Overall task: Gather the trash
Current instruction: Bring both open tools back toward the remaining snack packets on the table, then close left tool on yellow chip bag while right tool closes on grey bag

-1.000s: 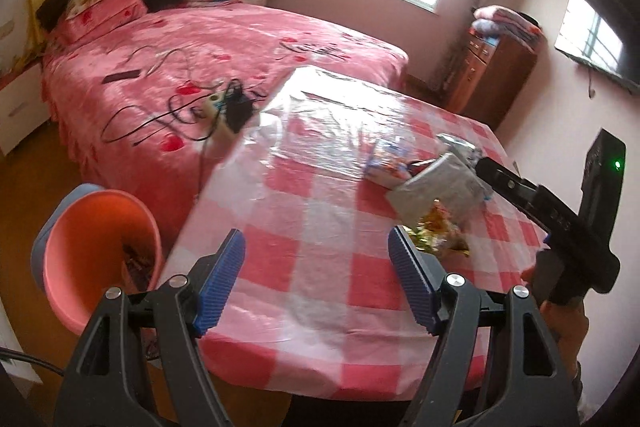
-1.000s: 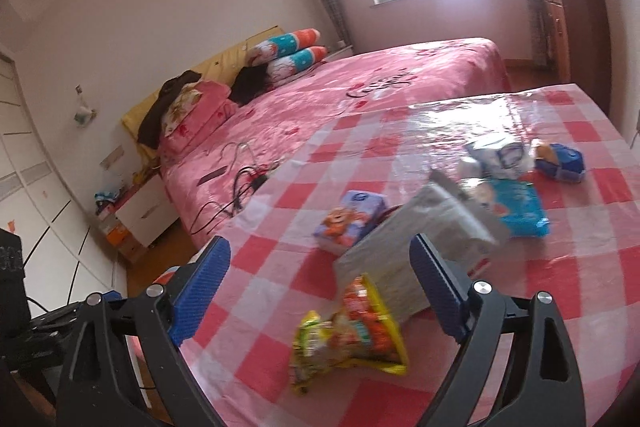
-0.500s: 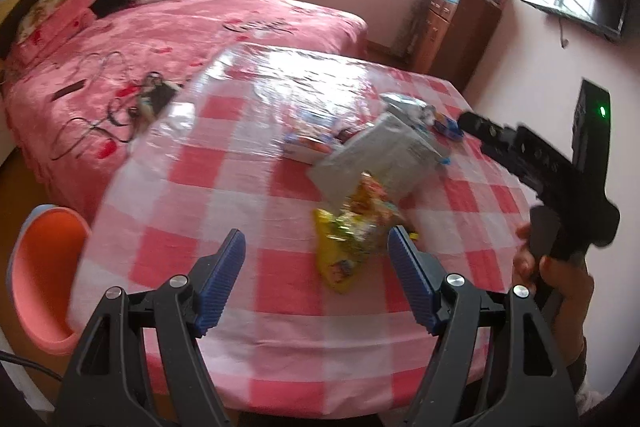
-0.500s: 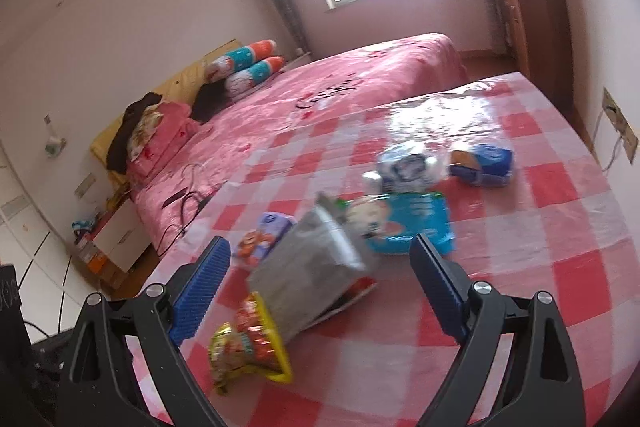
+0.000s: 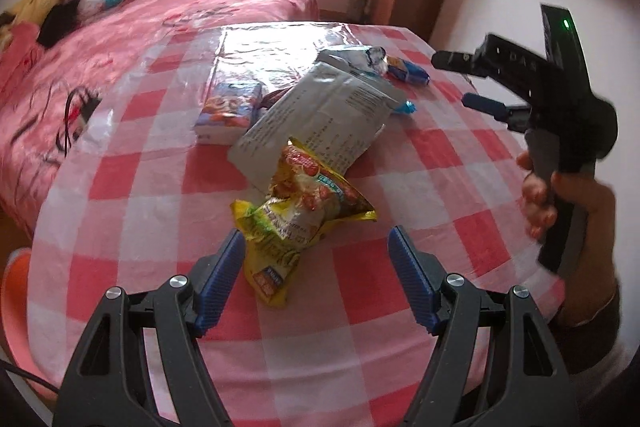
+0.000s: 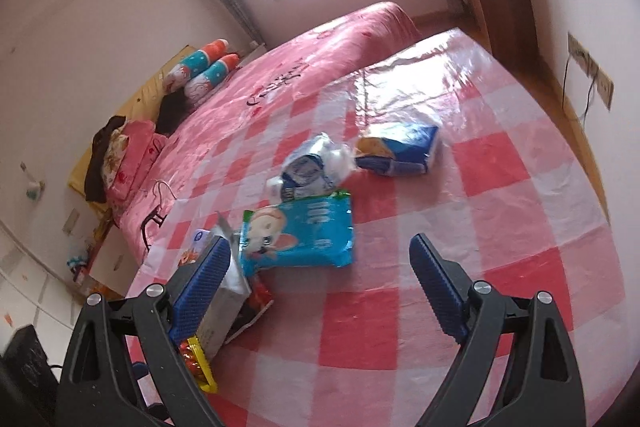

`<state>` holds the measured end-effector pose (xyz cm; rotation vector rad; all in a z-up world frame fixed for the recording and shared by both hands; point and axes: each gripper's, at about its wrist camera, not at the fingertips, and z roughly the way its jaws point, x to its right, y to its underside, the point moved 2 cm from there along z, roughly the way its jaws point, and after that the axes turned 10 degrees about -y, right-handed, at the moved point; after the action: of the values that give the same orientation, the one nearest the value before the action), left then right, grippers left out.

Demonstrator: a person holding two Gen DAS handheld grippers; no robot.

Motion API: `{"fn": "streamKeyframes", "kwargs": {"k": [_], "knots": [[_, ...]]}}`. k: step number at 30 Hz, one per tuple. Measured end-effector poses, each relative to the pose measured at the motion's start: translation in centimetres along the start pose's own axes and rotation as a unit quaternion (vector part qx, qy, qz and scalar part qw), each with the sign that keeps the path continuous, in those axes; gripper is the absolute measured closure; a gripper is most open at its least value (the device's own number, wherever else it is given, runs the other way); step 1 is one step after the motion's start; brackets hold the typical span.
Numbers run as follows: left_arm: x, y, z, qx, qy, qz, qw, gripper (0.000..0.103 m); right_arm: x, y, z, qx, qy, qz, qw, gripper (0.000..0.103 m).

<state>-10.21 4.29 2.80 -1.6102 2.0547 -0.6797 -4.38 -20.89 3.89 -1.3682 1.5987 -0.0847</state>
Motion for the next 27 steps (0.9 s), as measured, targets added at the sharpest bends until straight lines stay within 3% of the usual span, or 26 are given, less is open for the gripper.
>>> {"fn": "streamKeyframes", "kwargs": {"k": [9,23,27], "knots": [[0.8,0.0,2.2,-0.005,-0.026,0.067,0.9974,0.028,0.1,0.1,1.3,-0.02,0.0,0.003,1.0,0.013],[0.3,-0.4,3.6,0.005,-0.033,0.07,0.997,0.029,-4.8,2.9,5.3,-0.089,-0.07,-0.023,0.993,0.013],[-0.1,-0.2,3.9,0.005,-0.031,0.063,0.9975,0.029,-6.0,3.7,6.1,-0.101,-0.071,-0.035,0.992,0.026]]}}
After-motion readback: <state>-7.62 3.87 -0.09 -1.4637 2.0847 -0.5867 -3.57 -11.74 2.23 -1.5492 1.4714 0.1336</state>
